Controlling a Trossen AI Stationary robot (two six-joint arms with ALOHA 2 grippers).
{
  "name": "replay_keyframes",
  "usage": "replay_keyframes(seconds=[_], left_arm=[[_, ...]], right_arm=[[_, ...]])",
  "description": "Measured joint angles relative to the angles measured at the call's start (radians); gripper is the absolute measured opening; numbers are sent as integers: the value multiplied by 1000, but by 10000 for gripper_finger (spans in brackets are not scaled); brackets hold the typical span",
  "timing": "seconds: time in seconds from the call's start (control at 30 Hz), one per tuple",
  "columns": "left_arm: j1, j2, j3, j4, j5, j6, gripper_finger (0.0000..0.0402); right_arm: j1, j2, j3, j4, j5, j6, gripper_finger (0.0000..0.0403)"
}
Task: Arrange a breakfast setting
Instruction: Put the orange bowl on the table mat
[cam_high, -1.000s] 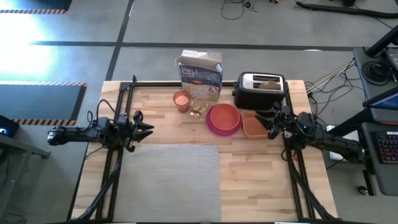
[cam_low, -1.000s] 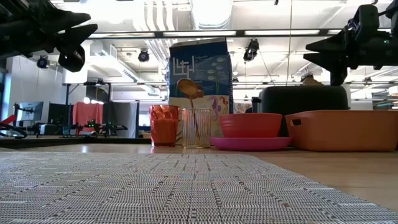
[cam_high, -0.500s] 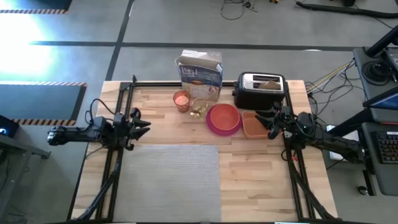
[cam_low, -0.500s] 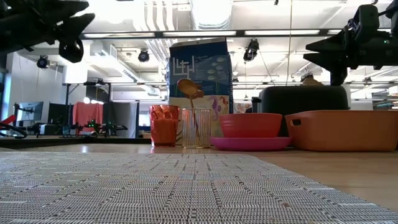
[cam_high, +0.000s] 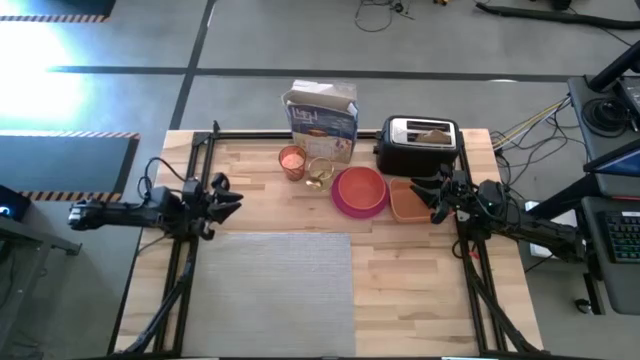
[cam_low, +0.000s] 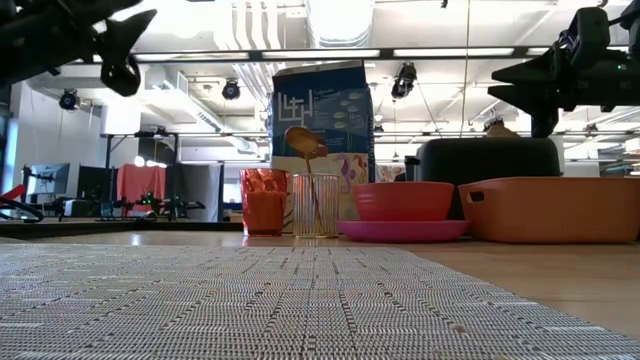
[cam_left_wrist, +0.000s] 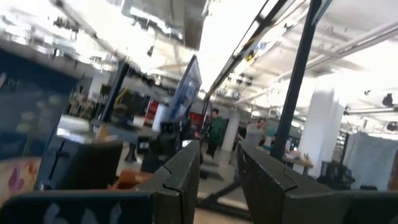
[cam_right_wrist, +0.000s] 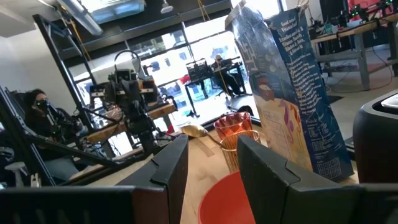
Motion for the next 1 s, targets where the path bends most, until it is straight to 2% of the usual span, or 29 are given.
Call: replay_keyframes(seconds=[0.13, 0.3, 0.63, 0.87, 1.0], left_arm=[[1, 74, 0, 72, -18, 8, 92], [2, 174, 36, 28, -53, -16, 92], [2, 436, 209, -6, -53, 192, 92], [2, 601, 262, -27, 6, 133, 92], [1, 703, 300, -33, 3, 18, 92]], right_arm=[[0, 0, 0, 0, 0, 0, 128], [0, 0, 0, 0, 0, 0, 128], [0, 0, 0, 0, 0, 0, 128], [0, 0, 0, 0, 0, 0, 128], [0, 0, 0, 0, 0, 0, 128]])
